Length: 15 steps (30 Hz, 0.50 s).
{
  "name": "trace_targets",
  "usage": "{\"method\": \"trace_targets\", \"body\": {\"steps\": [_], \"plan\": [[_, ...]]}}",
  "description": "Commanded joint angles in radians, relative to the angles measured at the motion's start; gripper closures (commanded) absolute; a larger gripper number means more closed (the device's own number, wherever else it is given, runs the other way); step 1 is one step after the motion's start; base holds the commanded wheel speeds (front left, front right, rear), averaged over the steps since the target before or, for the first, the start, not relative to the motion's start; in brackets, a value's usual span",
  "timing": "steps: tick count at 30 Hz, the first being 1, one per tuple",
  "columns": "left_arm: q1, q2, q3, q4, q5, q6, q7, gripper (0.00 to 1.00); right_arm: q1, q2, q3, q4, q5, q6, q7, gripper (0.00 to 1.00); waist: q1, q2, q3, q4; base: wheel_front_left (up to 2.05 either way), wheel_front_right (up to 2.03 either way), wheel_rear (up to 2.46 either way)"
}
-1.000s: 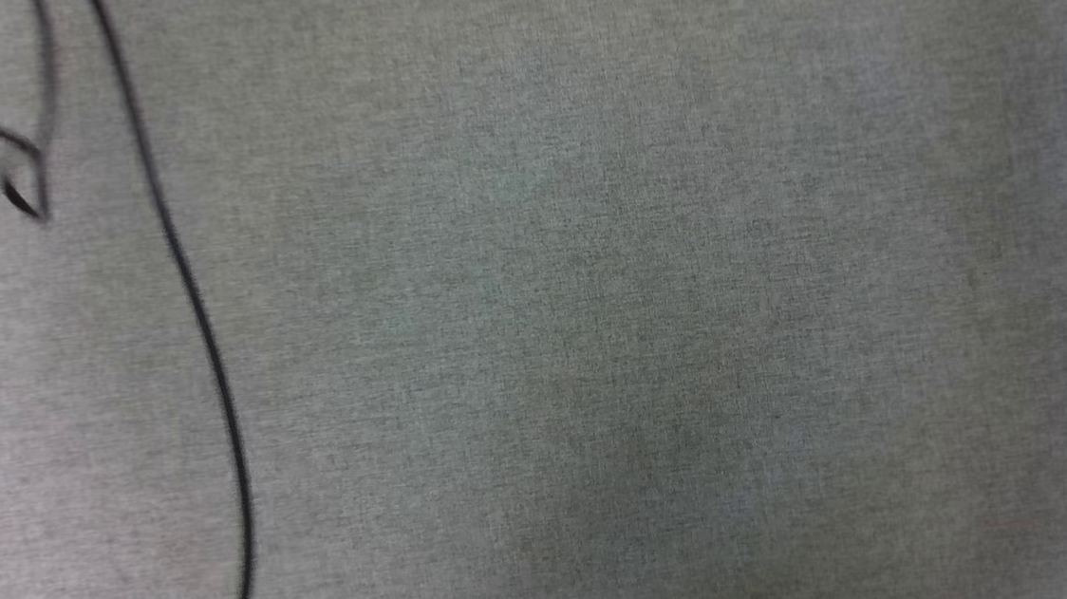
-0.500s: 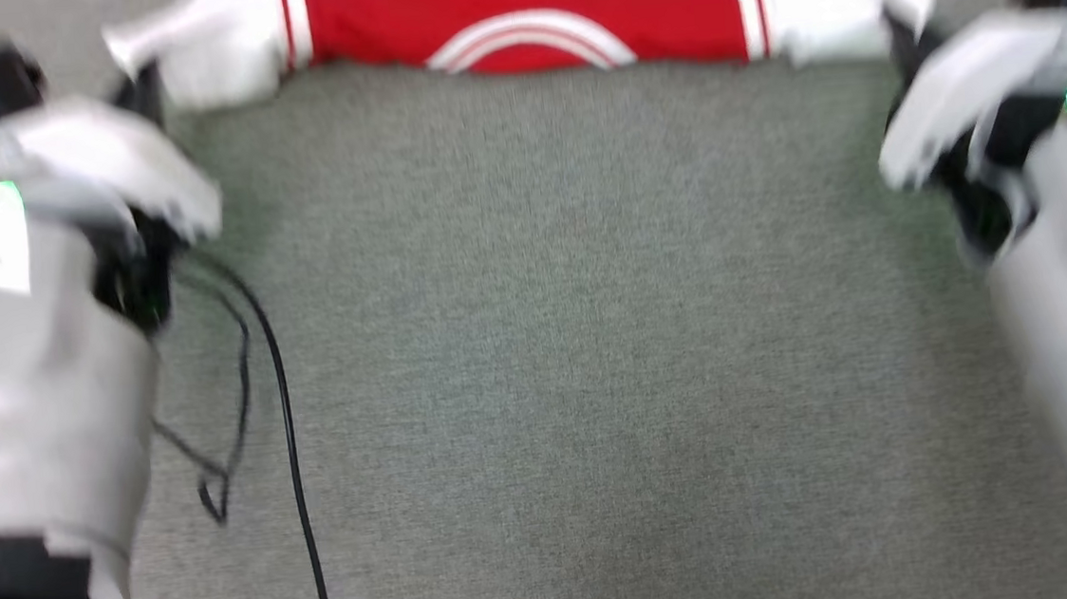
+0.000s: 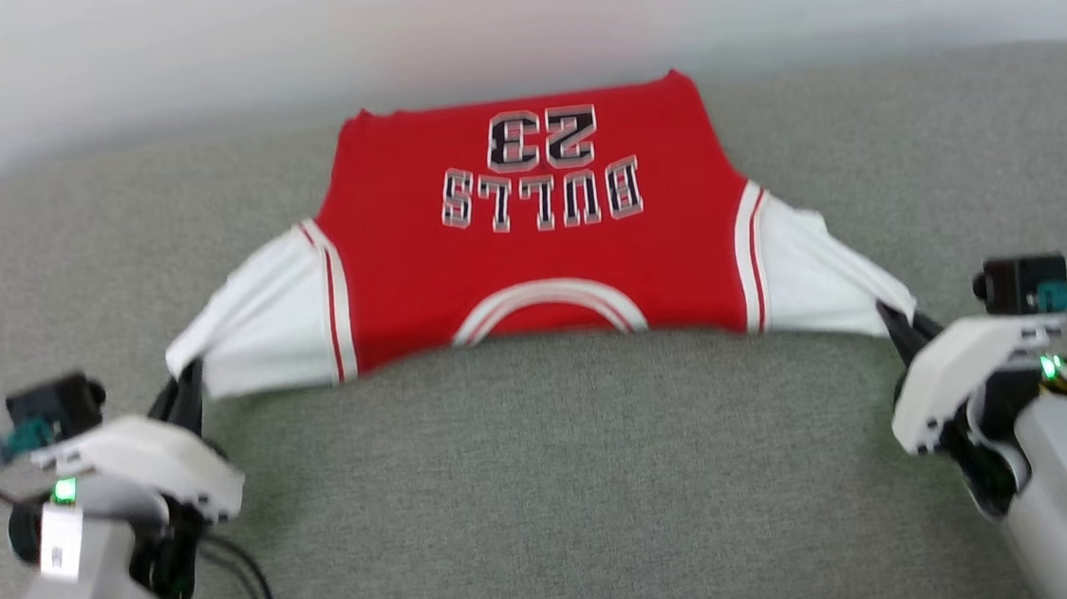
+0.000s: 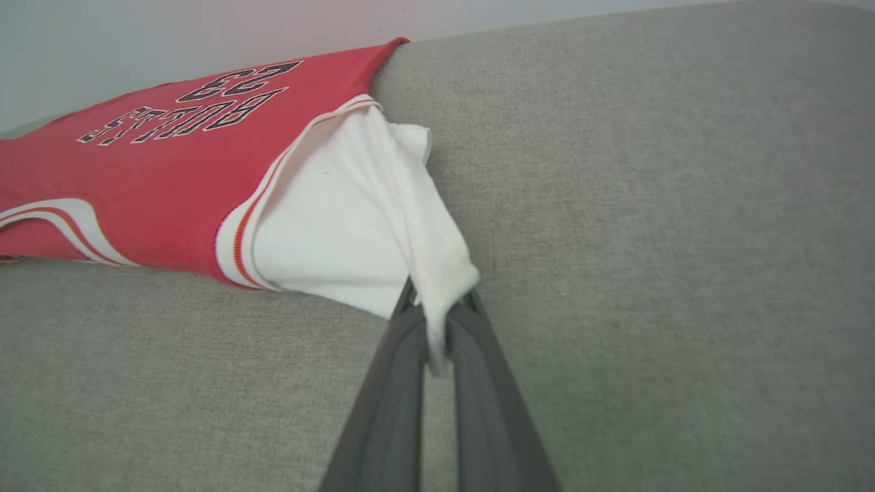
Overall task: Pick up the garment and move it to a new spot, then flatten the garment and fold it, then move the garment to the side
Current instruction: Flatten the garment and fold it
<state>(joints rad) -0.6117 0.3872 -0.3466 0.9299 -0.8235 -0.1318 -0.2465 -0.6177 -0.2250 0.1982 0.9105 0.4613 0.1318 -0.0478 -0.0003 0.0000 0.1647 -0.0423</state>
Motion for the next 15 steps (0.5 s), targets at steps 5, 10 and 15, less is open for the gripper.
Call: {"method": "trace_targets", "body": {"steps": [5,10,15], "plan": [[0.188,0.038,0.019,-0.099,-0.010,0.042,-0.013,1.00,0.175,-0.048,-0.013,-0.099,0.023,-0.002,0.027,1.00,0.0003,0.0000,-0.096,0.005,0.00,0.00,0.00],[0.361,0.063,0.031,-0.245,-0.032,0.104,0.012,1.00,0.338,-0.063,-0.060,-0.221,0.014,-0.002,0.078,1.00,0.0003,0.0000,-0.134,0.010,0.00,0.00,0.00],[0.538,0.097,0.048,-0.439,-0.052,0.196,0.053,1.00,0.519,-0.044,-0.150,-0.377,-0.020,-0.002,0.153,1.00,0.0003,0.0000,-0.157,0.016,0.00,0.00,0.00]]}}
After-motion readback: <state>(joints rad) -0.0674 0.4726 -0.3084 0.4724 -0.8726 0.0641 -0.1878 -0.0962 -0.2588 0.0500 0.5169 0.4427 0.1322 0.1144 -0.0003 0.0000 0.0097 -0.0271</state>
